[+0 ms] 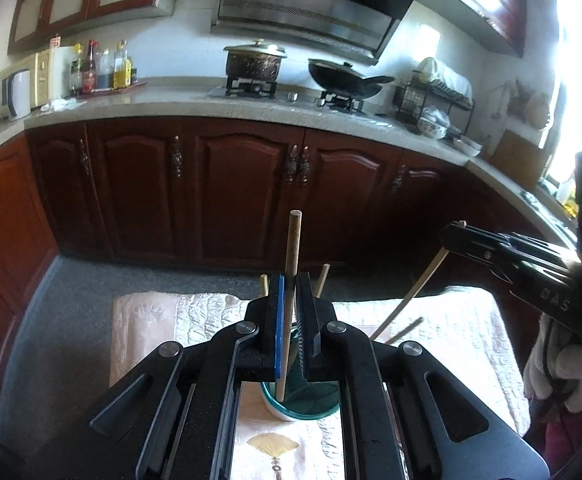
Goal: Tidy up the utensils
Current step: 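Lower the chopstick into the holder with the left tool while the right lowers its own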
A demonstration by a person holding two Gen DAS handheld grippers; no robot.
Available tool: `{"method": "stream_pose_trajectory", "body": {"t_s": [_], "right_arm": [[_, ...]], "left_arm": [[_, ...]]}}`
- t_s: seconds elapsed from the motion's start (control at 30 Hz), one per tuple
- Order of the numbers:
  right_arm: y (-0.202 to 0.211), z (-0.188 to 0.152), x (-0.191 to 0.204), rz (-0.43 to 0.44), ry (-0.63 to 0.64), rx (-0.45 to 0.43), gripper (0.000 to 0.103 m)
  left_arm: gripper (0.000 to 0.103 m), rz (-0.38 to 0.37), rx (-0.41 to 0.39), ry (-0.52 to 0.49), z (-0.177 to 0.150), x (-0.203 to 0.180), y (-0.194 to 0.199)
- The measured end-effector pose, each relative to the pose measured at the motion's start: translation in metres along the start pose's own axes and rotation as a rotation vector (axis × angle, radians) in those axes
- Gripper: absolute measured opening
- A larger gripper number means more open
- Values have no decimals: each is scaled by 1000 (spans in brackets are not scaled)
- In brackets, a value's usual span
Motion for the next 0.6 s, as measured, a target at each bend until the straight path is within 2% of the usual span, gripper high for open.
{"method": "stream_pose_trajectory", "body": {"t_s": [0.6], "right_arm": [[-73, -58, 8, 28, -2, 170, 5]], "left_arm": [[5, 33, 120, 45, -50, 15, -64]]}}
Point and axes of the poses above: each gripper's, at about its wrist camera, not at the fingertips, and y roughly against the way its jaws point, x to its left, z to its top, the point moved 10 cm from there along -y, roughly the way its jaws point, and after that the axes turned 6 degrees about -z, right-handed, at the moved point
